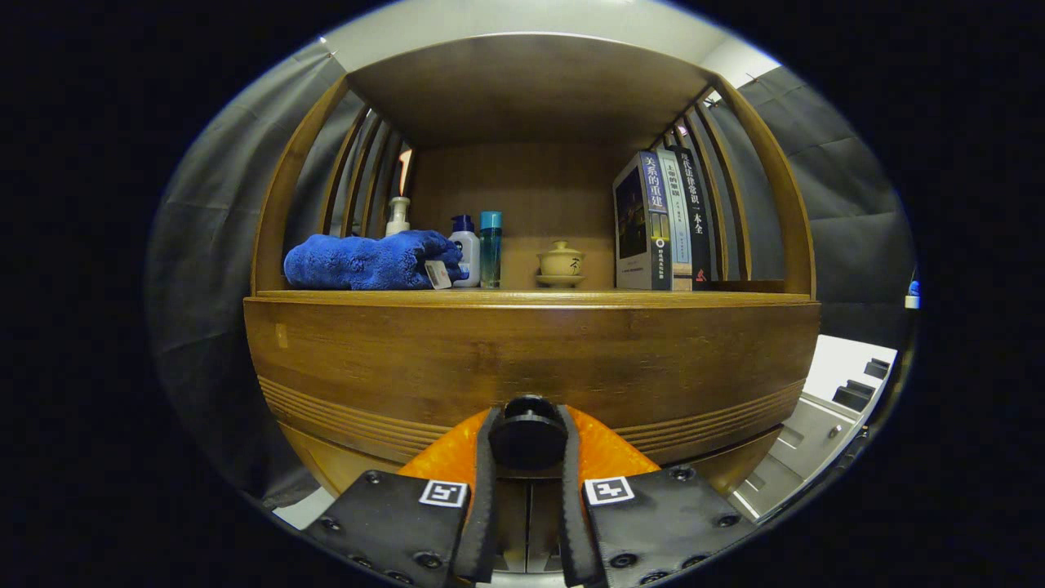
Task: Pull open the drawer, take out the items inside it, and place them on the countertop above the cabinet.
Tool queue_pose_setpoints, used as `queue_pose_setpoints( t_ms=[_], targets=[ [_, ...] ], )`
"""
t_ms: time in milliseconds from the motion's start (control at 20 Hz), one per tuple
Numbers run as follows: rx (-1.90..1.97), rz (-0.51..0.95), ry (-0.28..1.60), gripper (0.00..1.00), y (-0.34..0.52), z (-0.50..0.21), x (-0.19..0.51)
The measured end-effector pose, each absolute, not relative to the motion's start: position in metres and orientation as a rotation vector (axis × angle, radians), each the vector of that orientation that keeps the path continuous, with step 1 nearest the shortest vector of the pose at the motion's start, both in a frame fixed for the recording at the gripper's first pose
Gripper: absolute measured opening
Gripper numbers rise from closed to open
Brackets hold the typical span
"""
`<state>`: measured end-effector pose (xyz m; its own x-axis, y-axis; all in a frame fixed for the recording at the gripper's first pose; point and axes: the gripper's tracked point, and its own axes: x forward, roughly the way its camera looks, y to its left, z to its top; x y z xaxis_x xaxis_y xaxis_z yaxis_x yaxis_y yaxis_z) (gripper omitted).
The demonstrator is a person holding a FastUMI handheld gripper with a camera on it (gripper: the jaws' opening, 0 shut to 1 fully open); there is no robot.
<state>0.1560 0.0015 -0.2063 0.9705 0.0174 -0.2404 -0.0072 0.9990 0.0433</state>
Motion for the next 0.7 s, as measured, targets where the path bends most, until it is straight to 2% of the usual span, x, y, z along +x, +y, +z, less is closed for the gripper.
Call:
queue_pose_setpoints(
  t_ms=[700],
  targets=[
    [-0.029, -0.036, 0.360, 0.39, 0.004, -0.192, 0.062]
  ],
)
